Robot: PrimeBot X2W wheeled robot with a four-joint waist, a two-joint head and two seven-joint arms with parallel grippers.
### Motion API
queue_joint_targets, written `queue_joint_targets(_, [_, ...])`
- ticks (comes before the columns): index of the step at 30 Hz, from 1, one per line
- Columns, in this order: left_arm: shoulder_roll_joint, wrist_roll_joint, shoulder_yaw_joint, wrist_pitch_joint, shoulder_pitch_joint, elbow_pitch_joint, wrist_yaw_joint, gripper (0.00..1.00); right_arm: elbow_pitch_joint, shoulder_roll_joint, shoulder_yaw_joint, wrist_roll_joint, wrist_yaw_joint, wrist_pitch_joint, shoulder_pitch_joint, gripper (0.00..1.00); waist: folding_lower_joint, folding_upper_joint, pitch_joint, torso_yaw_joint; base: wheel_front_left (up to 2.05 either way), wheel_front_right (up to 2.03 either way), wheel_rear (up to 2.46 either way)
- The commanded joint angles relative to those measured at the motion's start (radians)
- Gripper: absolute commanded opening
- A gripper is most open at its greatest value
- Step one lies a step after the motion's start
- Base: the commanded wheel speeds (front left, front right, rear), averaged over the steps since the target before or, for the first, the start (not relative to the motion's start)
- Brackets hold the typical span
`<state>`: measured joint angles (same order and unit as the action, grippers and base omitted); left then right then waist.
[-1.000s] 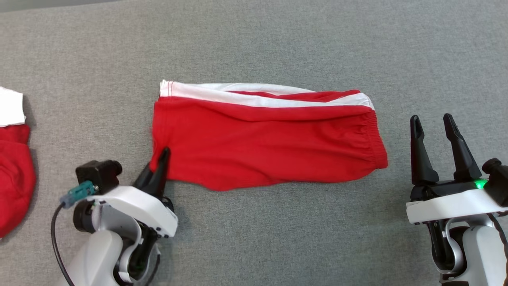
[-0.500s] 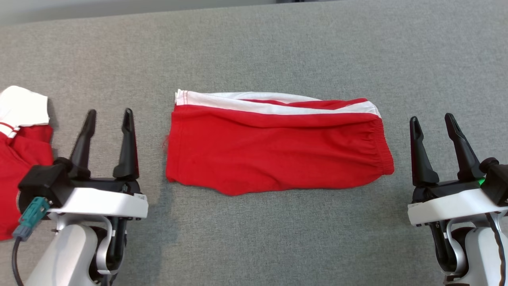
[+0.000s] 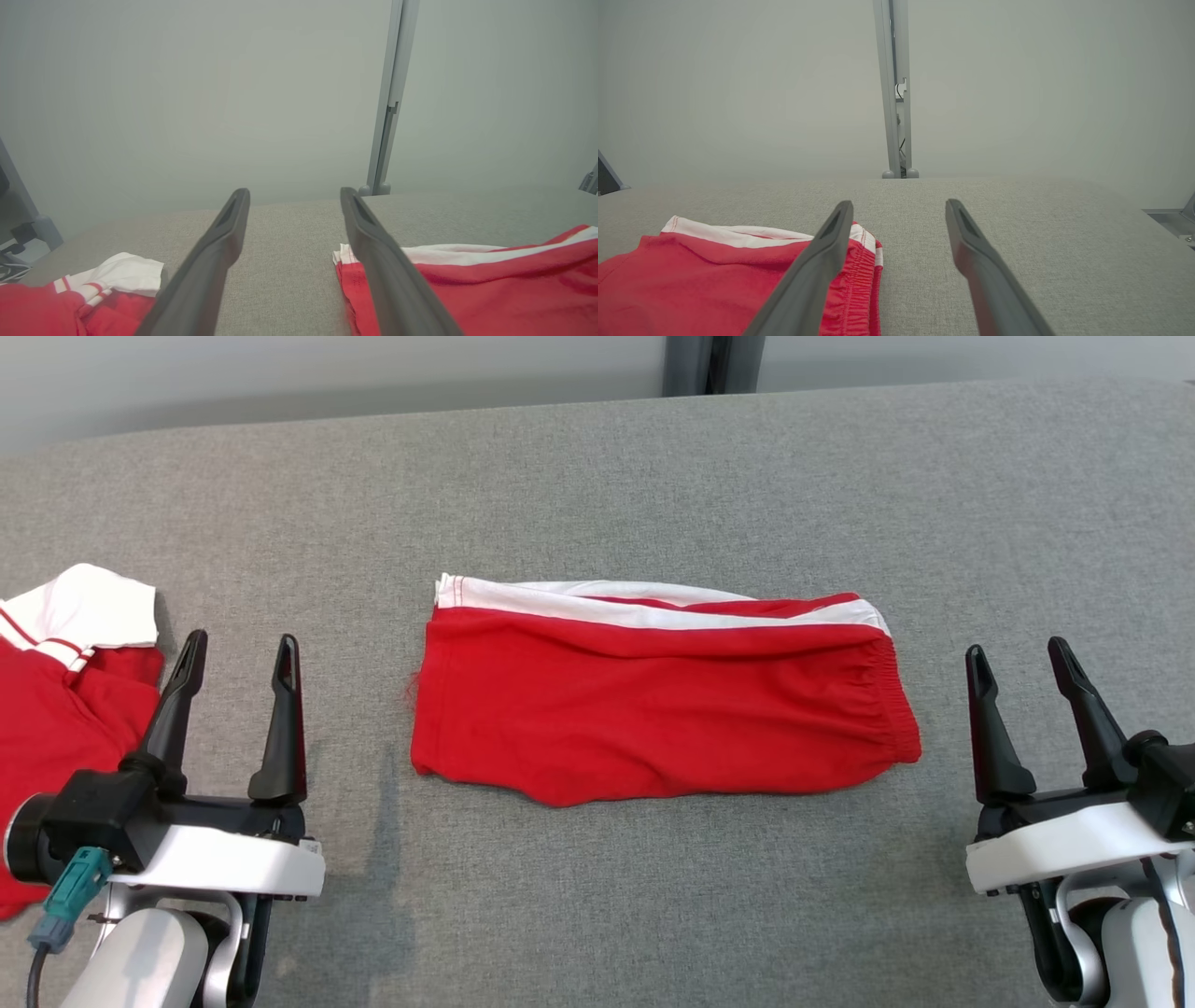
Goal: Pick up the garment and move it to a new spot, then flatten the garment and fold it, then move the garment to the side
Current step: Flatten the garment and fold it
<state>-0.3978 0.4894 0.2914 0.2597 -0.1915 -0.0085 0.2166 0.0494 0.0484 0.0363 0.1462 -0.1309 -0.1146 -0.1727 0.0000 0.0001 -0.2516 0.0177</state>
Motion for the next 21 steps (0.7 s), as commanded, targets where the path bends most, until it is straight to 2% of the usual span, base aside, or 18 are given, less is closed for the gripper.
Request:
queue_joint_targets(1, [-0.003, -0.005, 0.001, 0.001, 0.006, 0.002, 0.004, 1.0, -0.007, 0.005, 0.005, 0.001, 0.0, 0.003, 0.01, 1.0, 0.0, -0.0001, 0.001, -0.002, 0.0, 0.0, 0.0])
queue_joint_targets(6, [0.0, 0.0, 0.008, -0.004, -0.006, 0.006, 0.001, 1.0, -0.013, 0.005, 0.015, -0.009, 0.0, 0.019, -0.016, 1.0, 0.0, -0.0001, -0.007, -0.016, 0.0, 0.0, 0.0])
queue_joint_targets(10, [0.006, 0.006, 0.013, -0.008, -0.023, 0.009, -0.001, 1.0, 0.037, 0.005, 0.014, -0.01, 0.0, 0.046, -0.06, 1.0, 0.0, -0.0001, -0.025, -0.029, 0.0, 0.0, 0.0])
queue_joint_targets(14, [0.013, 0.001, 0.021, -0.006, -0.045, 0.018, -0.006, 1.0, 0.171, 0.005, -0.035, 0.003, 0.0, 0.08, -0.111, 1.0, 0.0, -0.0001, -0.055, -0.05, 0.0, 0.0, 0.0])
queue_joint_targets(17, [0.023, 0.006, 0.028, -0.005, -0.058, 0.028, -0.013, 1.0, 0.272, 0.006, -0.049, 0.039, 0.0, 0.068, -0.139, 1.0, 0.0, -0.0001, -0.077, -0.061, 0.0, 0.0, 0.0])
queue_joint_targets(18, [0.028, 0.009, 0.028, -0.002, -0.069, 0.033, -0.021, 1.0, 0.339, 0.005, -0.046, 0.079, 0.0, 0.056, -0.159, 1.0, 0.0, -0.0001, -0.091, -0.065, 0.0, 0.0, 0.0])
queue_joint_targets(21, [0.034, 0.012, 0.03, -0.001, -0.075, 0.037, -0.026, 1.0, 0.4, 0.005, -0.075, 0.118, 0.0, 0.052, -0.177, 1.0, 0.0, -0.0001, -0.101, -0.065, 0.0, 0.0, 0.0])
